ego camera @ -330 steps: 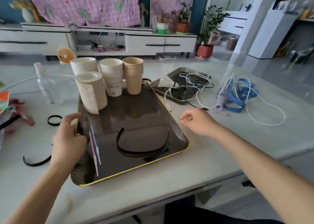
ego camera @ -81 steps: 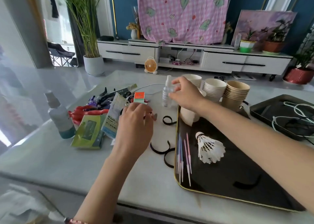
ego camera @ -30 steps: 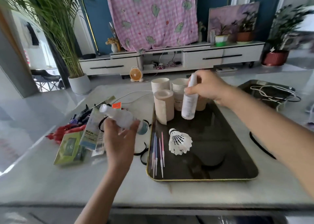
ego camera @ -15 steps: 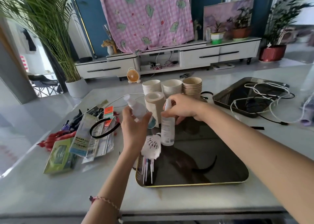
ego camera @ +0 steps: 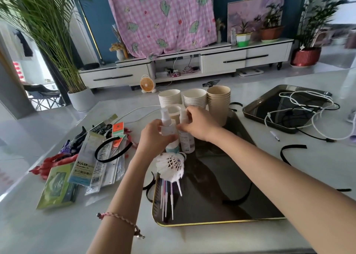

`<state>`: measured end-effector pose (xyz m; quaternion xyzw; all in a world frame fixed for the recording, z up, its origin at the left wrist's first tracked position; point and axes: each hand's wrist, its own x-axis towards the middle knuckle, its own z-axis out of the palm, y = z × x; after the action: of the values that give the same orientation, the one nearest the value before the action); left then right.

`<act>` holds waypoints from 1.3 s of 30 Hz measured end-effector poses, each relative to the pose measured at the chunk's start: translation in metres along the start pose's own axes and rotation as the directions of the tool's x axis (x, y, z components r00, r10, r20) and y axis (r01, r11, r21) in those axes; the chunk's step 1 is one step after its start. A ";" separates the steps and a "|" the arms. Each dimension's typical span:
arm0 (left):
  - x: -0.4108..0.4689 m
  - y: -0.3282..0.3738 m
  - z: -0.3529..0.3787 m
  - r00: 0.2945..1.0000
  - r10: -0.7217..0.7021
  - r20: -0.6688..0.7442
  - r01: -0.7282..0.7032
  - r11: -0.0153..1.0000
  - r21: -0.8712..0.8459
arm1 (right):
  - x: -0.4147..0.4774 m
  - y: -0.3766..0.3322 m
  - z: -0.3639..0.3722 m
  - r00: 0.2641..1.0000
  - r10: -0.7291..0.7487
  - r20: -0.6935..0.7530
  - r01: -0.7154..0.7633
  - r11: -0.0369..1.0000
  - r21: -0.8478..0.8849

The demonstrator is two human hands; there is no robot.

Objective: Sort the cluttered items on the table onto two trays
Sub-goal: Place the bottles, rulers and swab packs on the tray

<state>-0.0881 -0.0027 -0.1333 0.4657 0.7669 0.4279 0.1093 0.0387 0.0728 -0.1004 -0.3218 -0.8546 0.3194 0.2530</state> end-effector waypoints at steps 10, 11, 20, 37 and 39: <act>0.004 0.003 0.005 0.998 -0.040 -0.057 0.044 0.997 0.061 | 0.001 0.009 -0.003 0.972 0.168 0.168 -0.175 0.984 0.030; 0.003 0.003 0.005 0.998 -0.046 -0.053 0.050 0.997 0.058 | 0.002 0.010 -0.001 0.971 0.171 0.164 -0.179 0.983 0.033; -0.012 -0.001 0.005 0.997 -0.040 -0.064 0.040 0.999 -0.002 | 0.005 0.017 0.018 0.992 0.124 0.010 -0.124 0.992 -0.001; -0.047 -0.028 -0.010 0.979 -0.010 -0.203 0.025 0.997 0.071 | -0.042 -0.037 0.014 0.872 0.235 0.429 -0.085 0.936 -0.341; -0.059 -0.027 -0.007 0.983 0.007 -0.183 0.009 0.996 0.088 | -0.054 -0.035 0.038 0.829 0.317 0.461 -0.137 0.914 -0.381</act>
<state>-0.0769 -0.0592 -0.1636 0.4285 0.7922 0.4343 0.0178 0.0370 -0.0006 -0.1135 -0.3633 -0.8869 0.2734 -0.0823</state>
